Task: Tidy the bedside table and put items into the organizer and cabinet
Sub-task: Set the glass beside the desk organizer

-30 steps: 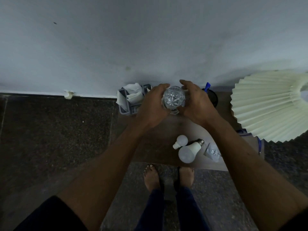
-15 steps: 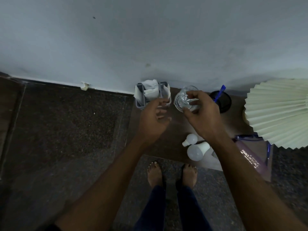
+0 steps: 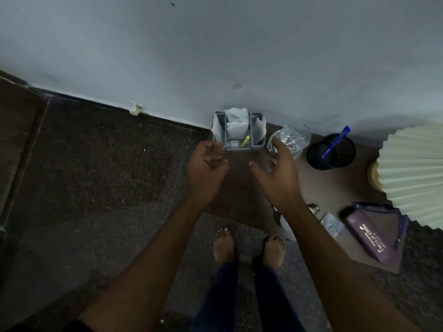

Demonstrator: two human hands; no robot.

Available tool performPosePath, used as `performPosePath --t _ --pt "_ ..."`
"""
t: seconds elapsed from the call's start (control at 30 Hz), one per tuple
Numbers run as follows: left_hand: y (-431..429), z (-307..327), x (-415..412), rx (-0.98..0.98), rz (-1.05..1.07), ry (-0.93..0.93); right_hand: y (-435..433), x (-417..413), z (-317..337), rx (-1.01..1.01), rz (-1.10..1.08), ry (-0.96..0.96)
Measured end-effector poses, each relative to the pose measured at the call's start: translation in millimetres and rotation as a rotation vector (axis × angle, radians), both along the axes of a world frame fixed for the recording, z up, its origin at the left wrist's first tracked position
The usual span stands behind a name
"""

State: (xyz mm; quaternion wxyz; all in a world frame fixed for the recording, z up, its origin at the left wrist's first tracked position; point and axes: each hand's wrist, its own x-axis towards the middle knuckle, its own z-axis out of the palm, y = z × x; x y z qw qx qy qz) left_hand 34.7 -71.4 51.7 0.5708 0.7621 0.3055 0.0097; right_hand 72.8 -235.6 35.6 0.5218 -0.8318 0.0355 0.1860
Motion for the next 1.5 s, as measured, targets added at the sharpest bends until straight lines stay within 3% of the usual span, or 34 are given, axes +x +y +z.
performPosePath --t 0.2,0.6,1.5 --pt "6.5 -20.7 9.4 -0.105 0.177 0.064 13.3 2.8 -17.5 0.057 -0.108 0.079" --pt "11.7 -42.3 23.9 -0.245 -0.042 0.115 37.3 25.7 -48.8 0.219 -0.181 0.115" --pt "30.5 -49.4 29.1 -0.272 -0.094 0.164 52.0 8.4 -61.5 0.252 -0.278 0.155"
